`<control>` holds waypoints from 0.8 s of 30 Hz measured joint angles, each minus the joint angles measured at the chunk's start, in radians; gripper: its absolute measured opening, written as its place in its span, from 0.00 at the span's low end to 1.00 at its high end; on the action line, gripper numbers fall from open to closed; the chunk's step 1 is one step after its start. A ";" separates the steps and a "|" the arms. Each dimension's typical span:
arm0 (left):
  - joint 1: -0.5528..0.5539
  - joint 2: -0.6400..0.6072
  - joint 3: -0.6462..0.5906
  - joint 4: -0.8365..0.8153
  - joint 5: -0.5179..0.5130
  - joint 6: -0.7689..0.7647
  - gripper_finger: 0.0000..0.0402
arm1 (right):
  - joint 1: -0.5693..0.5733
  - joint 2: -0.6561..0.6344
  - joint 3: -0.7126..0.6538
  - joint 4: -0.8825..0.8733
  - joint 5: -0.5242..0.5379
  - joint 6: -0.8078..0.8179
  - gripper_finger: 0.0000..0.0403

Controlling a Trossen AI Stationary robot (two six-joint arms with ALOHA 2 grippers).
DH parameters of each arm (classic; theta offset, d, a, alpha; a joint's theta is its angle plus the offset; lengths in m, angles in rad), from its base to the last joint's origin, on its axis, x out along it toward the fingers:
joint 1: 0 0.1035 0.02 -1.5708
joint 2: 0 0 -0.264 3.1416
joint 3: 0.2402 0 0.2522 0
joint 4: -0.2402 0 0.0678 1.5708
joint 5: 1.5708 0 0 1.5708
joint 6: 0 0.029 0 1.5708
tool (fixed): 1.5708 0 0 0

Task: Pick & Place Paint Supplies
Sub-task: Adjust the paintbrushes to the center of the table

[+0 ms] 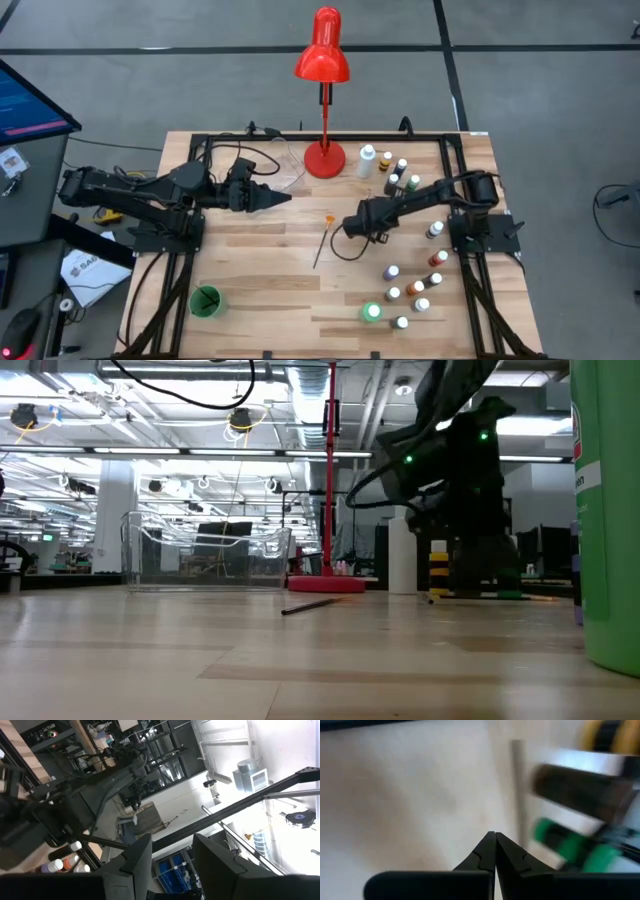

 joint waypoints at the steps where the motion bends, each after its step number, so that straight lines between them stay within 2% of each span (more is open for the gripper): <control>1: 0.000 0.000 0.000 0.000 0.000 0.000 0.34 | -0.009 0.001 -0.009 -0.001 0.011 0.000 0.00; 10: 0.000 0.000 0.000 0.000 0.002 0.000 0.34 | -0.104 -0.007 -0.107 -0.047 0.105 -0.008 0.00; 15: 0.000 0.000 0.000 0.000 -0.002 0.000 0.34 | -0.147 -0.024 -0.174 0.012 0.129 -0.042 0.00; 20: 0.000 0.000 0.000 0.000 -0.023 0.000 0.34 | -0.161 -0.022 -0.215 0.097 0.108 -0.062 0.00; 24: 0.000 0.000 0.000 0.000 -0.023 0.000 0.34 | -0.149 -0.023 -0.227 0.170 0.049 -0.064 0.00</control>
